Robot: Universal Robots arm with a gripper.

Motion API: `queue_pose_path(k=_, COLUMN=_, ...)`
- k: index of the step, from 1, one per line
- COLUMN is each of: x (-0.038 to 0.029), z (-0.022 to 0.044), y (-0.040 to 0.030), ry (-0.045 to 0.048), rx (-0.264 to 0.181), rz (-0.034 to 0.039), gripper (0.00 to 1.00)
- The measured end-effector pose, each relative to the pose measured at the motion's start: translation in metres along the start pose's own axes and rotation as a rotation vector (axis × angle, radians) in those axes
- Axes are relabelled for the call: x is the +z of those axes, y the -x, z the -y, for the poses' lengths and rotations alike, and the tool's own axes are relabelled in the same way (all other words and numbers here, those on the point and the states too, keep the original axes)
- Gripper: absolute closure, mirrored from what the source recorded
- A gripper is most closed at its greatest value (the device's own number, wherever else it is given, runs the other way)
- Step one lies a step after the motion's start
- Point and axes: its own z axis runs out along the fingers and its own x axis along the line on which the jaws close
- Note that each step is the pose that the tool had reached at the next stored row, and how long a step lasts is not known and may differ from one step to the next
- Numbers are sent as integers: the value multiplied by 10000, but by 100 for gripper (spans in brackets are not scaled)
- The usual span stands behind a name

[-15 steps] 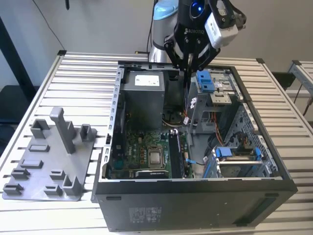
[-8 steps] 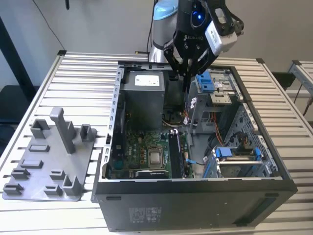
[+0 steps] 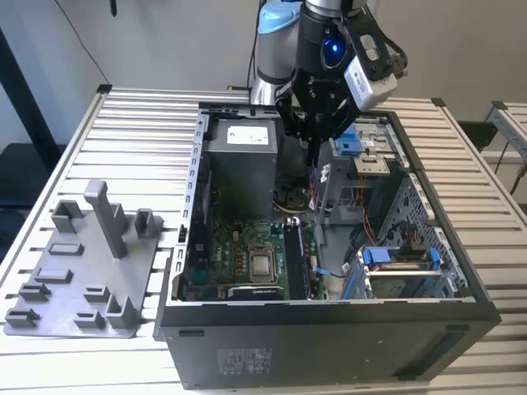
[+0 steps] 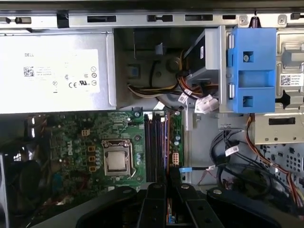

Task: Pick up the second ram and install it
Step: 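Insert the second ram into the second slot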

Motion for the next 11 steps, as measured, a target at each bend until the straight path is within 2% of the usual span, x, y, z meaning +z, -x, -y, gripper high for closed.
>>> queue_pose_path(k=11, x=136, z=95, y=9, ry=1, rx=4, rz=0, gripper=86)
